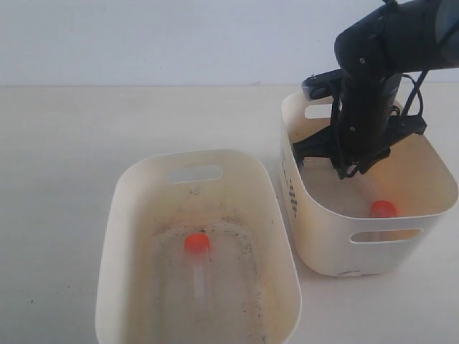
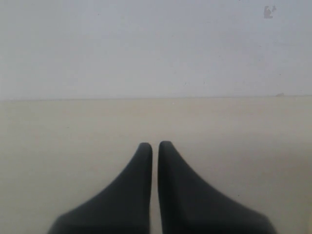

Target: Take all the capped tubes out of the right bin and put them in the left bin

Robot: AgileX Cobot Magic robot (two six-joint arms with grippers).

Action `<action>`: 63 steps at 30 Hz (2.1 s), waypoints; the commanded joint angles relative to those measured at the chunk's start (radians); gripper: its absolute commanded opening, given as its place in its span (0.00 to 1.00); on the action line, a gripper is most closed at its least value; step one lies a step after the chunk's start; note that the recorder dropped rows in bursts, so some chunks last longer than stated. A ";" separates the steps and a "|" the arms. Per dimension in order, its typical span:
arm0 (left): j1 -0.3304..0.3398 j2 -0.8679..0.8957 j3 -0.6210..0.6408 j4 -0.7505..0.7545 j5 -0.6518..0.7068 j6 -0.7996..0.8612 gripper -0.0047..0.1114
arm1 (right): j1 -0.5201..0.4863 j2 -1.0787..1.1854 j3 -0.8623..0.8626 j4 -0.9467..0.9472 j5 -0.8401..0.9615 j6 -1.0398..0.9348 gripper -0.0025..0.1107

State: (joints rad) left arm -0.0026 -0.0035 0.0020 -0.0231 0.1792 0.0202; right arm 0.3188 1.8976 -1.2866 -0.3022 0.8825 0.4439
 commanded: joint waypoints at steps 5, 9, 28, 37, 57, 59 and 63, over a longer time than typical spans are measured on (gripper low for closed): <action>-0.007 0.004 -0.002 -0.003 -0.007 -0.004 0.08 | 0.000 -0.001 -0.008 -0.009 -0.036 -0.006 0.31; -0.007 0.004 -0.002 -0.003 -0.007 -0.004 0.08 | 0.000 -0.001 -0.008 -0.009 -0.037 -0.006 0.32; -0.007 0.004 -0.002 -0.003 -0.007 -0.004 0.08 | 0.000 0.067 -0.008 -0.052 -0.044 0.040 0.62; -0.007 0.004 -0.002 -0.003 -0.007 -0.004 0.08 | 0.000 0.068 -0.008 -0.153 -0.015 0.104 0.62; -0.007 0.004 -0.002 -0.003 -0.007 -0.004 0.08 | 0.000 0.069 -0.008 -0.159 -0.003 0.104 0.62; -0.007 0.004 -0.002 -0.003 -0.007 -0.004 0.08 | 0.000 0.069 -0.008 -0.164 -0.003 0.104 0.62; -0.007 0.004 -0.002 -0.003 -0.007 -0.004 0.08 | 0.000 0.069 -0.008 -0.173 -0.001 0.104 0.62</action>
State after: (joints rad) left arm -0.0026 -0.0035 0.0020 -0.0231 0.1792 0.0202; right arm 0.3248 1.9666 -1.2910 -0.4470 0.8636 0.5497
